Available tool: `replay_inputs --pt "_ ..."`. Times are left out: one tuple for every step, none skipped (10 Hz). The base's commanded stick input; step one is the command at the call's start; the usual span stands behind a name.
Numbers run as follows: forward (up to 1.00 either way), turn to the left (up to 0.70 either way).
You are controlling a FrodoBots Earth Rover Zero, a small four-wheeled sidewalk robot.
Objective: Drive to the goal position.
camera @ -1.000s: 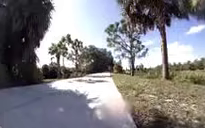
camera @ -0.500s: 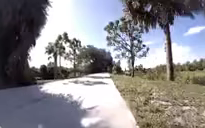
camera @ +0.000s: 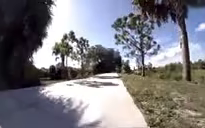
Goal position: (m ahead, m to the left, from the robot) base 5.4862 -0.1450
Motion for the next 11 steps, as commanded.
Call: replay_inputs --pt "0.85 0.0" --pt "0.85 0.0" --pt "0.85 0.0" --pt "0.85 0.0" --pt "0.85 0.0" --pt "0.85 0.0" --pt "0.85 0.0" --pt "0.85 0.0" --pt "0.85 0.0" --pt "0.85 0.0" --pt "0.85 0.0"
